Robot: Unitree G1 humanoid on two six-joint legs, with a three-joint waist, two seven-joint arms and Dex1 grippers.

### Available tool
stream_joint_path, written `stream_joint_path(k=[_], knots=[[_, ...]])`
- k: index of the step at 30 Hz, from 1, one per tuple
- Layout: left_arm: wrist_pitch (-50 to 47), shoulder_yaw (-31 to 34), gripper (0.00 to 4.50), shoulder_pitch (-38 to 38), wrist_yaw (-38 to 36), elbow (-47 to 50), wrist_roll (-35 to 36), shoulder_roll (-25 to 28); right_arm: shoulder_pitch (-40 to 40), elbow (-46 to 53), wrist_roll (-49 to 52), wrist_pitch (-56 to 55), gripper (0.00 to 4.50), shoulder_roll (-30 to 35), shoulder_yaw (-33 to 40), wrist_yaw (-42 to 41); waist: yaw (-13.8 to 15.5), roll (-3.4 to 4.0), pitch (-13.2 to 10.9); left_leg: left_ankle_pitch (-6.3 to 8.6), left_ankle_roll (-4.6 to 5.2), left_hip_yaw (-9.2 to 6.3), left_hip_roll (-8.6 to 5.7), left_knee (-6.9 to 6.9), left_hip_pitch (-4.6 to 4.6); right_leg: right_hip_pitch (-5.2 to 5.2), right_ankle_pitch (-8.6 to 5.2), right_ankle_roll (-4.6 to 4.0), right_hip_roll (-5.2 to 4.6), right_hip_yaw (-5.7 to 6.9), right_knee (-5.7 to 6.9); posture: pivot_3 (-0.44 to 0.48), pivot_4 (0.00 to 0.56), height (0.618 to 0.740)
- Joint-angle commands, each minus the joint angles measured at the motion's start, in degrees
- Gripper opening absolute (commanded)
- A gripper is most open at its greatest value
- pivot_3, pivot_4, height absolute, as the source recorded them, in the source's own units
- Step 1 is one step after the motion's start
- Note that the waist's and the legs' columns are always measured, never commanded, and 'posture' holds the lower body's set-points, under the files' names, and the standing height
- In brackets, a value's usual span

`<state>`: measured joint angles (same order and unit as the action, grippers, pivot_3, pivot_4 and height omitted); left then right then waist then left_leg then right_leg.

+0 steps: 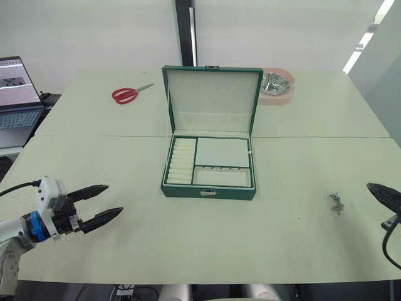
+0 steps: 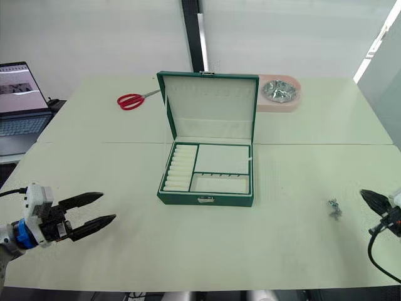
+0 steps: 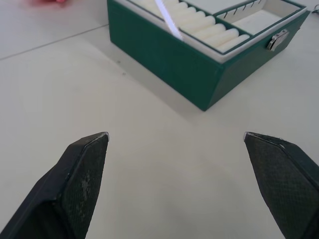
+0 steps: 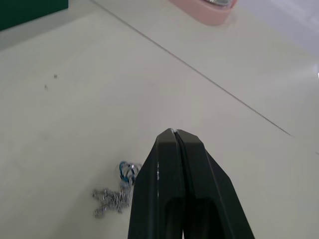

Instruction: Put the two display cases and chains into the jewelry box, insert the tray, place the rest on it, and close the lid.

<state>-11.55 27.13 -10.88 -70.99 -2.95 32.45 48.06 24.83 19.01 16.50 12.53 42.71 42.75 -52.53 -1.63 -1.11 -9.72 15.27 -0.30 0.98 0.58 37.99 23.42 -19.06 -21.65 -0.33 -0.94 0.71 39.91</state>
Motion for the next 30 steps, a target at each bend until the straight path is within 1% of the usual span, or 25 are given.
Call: stream_joint_path(k=[1, 2, 5, 9, 11, 12, 13, 15, 18, 19, 25, 27, 30], knots=[[1.89, 4.48, 4.5, -1.1, 2.35, 0.14, -0.43, 0.0, 4.59, -8.08, -3.78, -10.85, 0.01, 1.91, 3.11, -3.64, 0.18, -0.06, 0.04, 0.0, 0.0, 0.0, 0.0, 0.0, 0.0, 0.01, 0.0, 0.0, 0.0, 0.0, -0.02, 0.0, 0.15, 0.74], [1.83, 4.72, 4.5, -1.43, 2.77, 0.36, -0.39, -0.08, 5.12, -9.36, -4.02, -12.49, 0.01, 2.17, 3.05, -3.87, 0.18, -0.06, 0.04, 0.0, 0.0, 0.01, -0.01, 0.0, 0.01, 0.02, 0.0, 0.0, -0.01, -0.01, -0.06, 0.0, 0.15, 0.74], [1.61, 5.92, 4.5, -3.55, 4.68, 2.32, -0.92, -0.28, 6.03, -10.08, -2.17, -11.75, 0.58, 2.24, 3.09, -4.32, 0.03, 0.04, 0.1, 0.0, 0.0, 0.03, 0.0, 0.0, -0.01, 0.03, 0.0, 0.0, -0.01, -0.04, -0.07, 0.0, 0.15, 0.74], [1.82, 6.96, 4.5, -4.9, 6.86, 2.97, -1.74, -0.47, 6.72, -9.97, -0.5, -9.94, 1.56, 2.72, 3.22, -5.24, -0.21, 0.04, 0.15, 0.0, -0.01, 0.18, 0.07, -0.09, -0.12, 0.04, -0.01, 0.0, 0.0, -0.08, -0.04, 0.0, 0.15, 0.74], [1.63, 7.03, 4.5, -5.19, 7.36, 3.32, -1.81, -0.45, 6.78, -10.31, -0.3, -9.38, 2.2, 3.07, 3.18, -5.39, -0.08, 0.04, 0.16, 0.0, 0.0, 0.21, 0.07, -0.09, -0.13, 0.04, -0.01, 0.01, 0.0, -0.1, -0.04, 0.0, 0.15, 0.74], [1.65, 7.01, 4.5, -5.39, 7.43, 3.52, -1.93, -0.35, 6.96, -10.58, -0.52, -9.73, 2.4, 3.2, 3.08, -5.56, -0.04, 0.03, 0.18, 0.0, 0.0, 0.22, 0.06, -0.08, -0.13, 0.04, -0.01, 0.01, -0.01, -0.12, -0.05, 0.0, 0.15, 0.74], [1.76, 6.96, 4.5, -5.54, 7.43, 3.65, -2.09, -0.23, 7.2, -10.71, -0.61, -9.86, 2.77, 3.23, 3.0, -5.67, -0.01, 0.0, 0.2, 0.0, 0.0, 0.23, 0.06, -0.08, -0.13, 0.04, -0.01, 0.01, -0.01, -0.13, -0.05, 0.0, 0.15, 0.74], [1.75, 6.88, 4.5, -5.82, 7.46, 4.05, -2.25, -0.08, 7.67, -10.89, -0.66, -10.03, 3.29, 3.06, 2.94, -5.7, 0.02, 0.0, 0.22, 0.0, 0.0, 0.23, 0.06, -0.09, -0.13, 0.04, -0.01, 0.01, -0.01, -0.13, -0.05, 0.0, 0.15, 0.74], [1.1, 6.31, 4.5, -6.5, 7.92, 6.69, -2.51, 0.08, 8.35, -11.55, -0.68, -10.49, 4.39, 2.8, 2.97, -5.59, 0.03, -0.01, 0.25, 0.0, 0.0, 0.25, 0.06, -0.08, -0.12, 0.05, -0.01, 0.01, -0.01, -0.15, -0.06, 0.0, 0.15, 0.74], [0.7, 5.95, 4.5, -6.78, 7.88, 7.67, -2.53, 0.31, 8.54, -11.84, -0.67, -10.59, 4.45, 2.8, 2.97, -5.58, 0.04, -0.03, 0.26, 0.0, 0.0, 0.26, 0.06, -0.08, -0.12, 0.05, -0.01, 0.01, -0.01, -0.15, -0.07, 0.0, 0.15, 0.74], [-5.87, 4.56, 4.5, -6.09, 8.36, 15.46, -0.3, 2.1, 8.97, -12.7, -0.26, -10.77, 4.45, 2.73, 2.99, -5.4, 0.05, 0.02, 0.3, 0.0, 0.0, 0.29, 0.06, -0.09, -0.14, 0.05, -0.01, 0.01, -0.01, -0.18, -0.06, 0.0, 0.15, 0.74], [-7.46, 3.35, 4.5, -5.48, 7.58, 18.7, 0.21, 3.0, 9.09, -12.67, -0.21, -10.85, 4.45, 2.69, 2.96, -5.37, 0.06, 0.02, 0.3, 0.0, -0.01, 0.3, 0.06, -0.08, -0.13, 0.05, -0.01, 0.01, -0.01, -0.19, -0.07, 0.0, 0.15, 0.74], [-10.84, 0.14, 4.5, -2.46, 7.63, 24.31, 2.65, 3.93, 9.34, -12.36, -0.08, -10.99, 4.45, 2.46, 3.2, -5.19, 0.12, 0.06, 0.33, 0.0, -0.01, 0.32, 0.05, -0.08, -0.13, 0.06, -0.01, 0.01, -0.01, -0.21, -0.07, 0.0, 0.15, 0.74]])
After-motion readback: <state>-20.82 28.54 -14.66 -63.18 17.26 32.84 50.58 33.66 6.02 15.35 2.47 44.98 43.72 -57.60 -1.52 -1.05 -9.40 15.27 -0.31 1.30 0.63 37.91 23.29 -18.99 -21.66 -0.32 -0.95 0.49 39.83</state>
